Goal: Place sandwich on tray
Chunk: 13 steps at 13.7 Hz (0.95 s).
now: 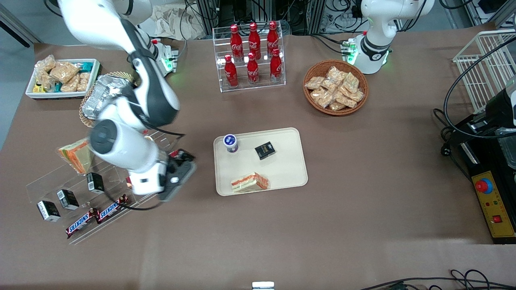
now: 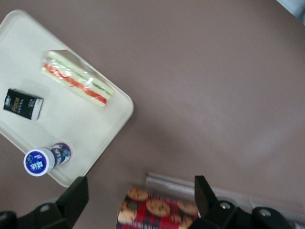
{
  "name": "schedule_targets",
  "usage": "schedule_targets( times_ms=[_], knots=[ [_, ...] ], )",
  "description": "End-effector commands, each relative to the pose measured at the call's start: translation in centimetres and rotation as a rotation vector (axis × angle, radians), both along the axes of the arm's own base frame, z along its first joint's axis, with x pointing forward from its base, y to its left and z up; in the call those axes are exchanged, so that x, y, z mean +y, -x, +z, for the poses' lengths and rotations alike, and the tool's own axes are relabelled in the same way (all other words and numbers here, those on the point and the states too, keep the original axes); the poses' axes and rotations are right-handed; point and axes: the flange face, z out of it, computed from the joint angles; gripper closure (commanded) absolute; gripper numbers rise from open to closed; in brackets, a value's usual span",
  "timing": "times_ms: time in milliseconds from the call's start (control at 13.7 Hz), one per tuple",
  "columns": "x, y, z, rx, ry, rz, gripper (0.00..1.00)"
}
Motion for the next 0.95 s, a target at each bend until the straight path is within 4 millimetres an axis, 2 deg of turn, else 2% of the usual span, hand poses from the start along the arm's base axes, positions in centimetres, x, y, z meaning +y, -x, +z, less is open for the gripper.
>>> schedule_targets(
  times_ms=[0,146,291,510,656,874],
  knots=[
    [-8.2,1.1,4.2,0.072,0.007,-0.195,0.01],
    [-14.1,1.5,6.7,0.065,0.014,-0.276,0.01],
    [-19.8,1.8,8.3,0.053,0.048,-0.428,0.01],
    [-21.5,4.1,11.1,0.086,0.063,-0.503,0.01],
    [-20.4,4.1,12.2,0.061,0.118,-0.504,0.01],
    [-20.5,4.4,13.3,0.041,0.12,-0.533,0.01]
  ],
)
